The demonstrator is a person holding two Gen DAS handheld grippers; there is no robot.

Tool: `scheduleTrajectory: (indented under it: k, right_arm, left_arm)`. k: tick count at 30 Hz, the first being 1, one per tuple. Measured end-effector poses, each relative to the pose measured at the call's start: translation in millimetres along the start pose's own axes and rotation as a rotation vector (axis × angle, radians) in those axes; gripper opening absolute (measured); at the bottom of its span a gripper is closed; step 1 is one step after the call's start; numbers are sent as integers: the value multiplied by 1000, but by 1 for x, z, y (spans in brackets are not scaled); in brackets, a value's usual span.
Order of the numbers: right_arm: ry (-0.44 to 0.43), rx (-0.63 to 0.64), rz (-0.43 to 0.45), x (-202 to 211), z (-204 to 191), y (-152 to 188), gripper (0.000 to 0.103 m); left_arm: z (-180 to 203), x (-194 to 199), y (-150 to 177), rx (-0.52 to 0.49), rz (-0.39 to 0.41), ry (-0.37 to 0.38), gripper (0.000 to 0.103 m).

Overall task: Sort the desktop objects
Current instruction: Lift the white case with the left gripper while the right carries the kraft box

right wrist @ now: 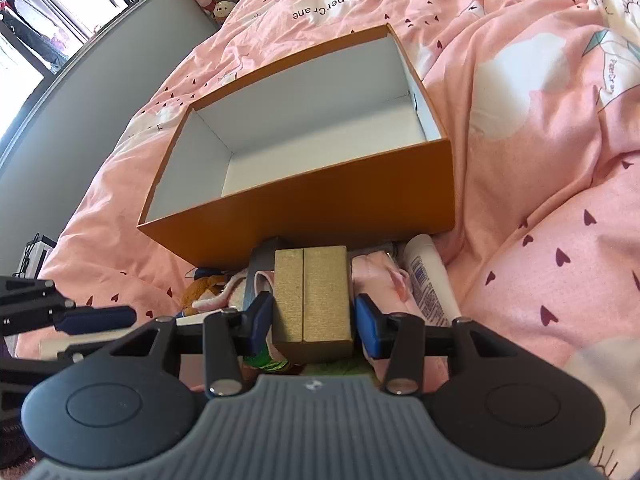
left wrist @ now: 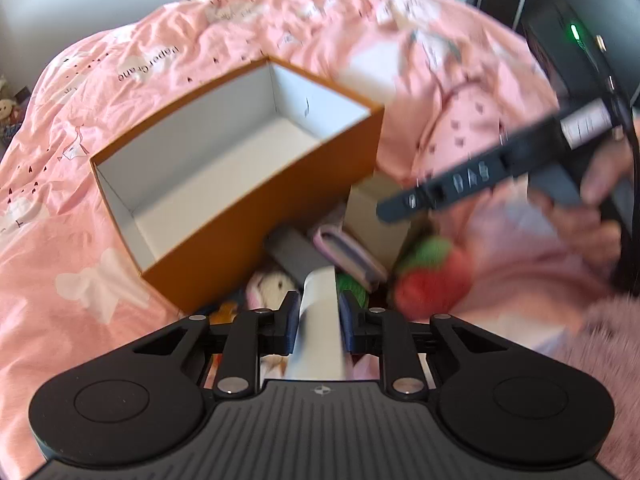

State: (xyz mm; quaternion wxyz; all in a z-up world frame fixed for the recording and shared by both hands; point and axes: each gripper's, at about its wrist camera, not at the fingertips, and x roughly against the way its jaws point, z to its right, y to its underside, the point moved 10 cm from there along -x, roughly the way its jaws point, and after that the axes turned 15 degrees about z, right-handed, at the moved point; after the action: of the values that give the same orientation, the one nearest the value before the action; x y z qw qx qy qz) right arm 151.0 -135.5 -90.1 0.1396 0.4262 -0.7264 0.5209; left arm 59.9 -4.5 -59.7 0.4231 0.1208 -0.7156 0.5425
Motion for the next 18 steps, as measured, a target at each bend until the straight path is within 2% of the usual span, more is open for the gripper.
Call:
scheduleTrajectory:
  k: [4,7,12,18]
  right_arm:
    - [-4,7,-16,-6,-1,1,49]
    - [-12,25,-38,-11,-4,2,51]
    - [-20,48,-80,-23,-7,6,54]
    - [-14,87,-81,-26,-11,9,57]
  left_arm:
    - [4,-8,21,-20,-86,18,25]
    - [3,-11,25,-50,-88,-10,27]
    - [0,-13,28,-25,-110,2,47]
    - [-16,-23,35,13,-157,-40,49]
